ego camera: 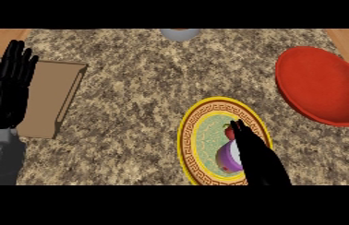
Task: Pick the can from the plate and place it in the bowl
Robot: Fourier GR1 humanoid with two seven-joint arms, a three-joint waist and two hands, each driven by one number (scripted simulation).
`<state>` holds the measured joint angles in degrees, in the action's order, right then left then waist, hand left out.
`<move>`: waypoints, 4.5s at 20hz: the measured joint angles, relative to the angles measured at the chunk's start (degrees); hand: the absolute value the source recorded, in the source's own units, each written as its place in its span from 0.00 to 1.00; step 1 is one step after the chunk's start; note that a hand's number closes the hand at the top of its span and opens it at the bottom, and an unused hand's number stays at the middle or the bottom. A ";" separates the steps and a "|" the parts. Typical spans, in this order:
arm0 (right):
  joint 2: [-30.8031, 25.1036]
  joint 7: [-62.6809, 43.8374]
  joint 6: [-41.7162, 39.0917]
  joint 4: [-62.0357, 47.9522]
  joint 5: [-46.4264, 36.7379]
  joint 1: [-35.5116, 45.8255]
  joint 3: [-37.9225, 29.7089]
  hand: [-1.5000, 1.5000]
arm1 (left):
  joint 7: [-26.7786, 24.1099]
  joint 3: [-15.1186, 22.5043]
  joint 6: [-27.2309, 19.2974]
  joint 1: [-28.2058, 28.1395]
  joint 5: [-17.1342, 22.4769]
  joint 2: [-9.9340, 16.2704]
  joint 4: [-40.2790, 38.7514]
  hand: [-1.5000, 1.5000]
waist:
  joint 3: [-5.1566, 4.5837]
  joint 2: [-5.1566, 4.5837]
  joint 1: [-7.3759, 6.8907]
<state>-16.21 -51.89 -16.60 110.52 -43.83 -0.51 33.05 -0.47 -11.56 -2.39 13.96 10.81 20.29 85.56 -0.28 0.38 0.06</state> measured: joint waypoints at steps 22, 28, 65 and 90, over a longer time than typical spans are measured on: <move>-21.79 24.87 6.04 -11.15 2.42 -10.02 -27.70 1.00 | 0.35 -2.67 -1.23 -3.10 -1.48 -1.27 2.22 0.50 | 0.78 -0.26 4.97; -33.02 39.28 8.75 -23.00 9.16 -12.07 -44.22 1.00 | -0.16 -3.41 -1.03 -4.33 -1.05 -1.21 2.49 0.50 | 0.87 0.06 5.29; -52.45 66.62 -15.89 -53.14 38.20 20.04 -55.93 1.00 | 0.95 0.31 0.64 2.23 -2.99 -2.78 -0.24 0.50 | 0.23 -0.61 -1.42; -24.76 59.41 3.68 -73.32 25.18 37.40 -45.67 0.00 | -0.80 -0.40 1.17 1.34 -3.58 -3.74 -0.70 0.50 | 0.38 -0.76 -1.35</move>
<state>-40.97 7.51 -12.93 37.21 -18.65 36.89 -12.62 -1.27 -11.96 -1.22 15.30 7.23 16.55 84.86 0.10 -0.38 -1.29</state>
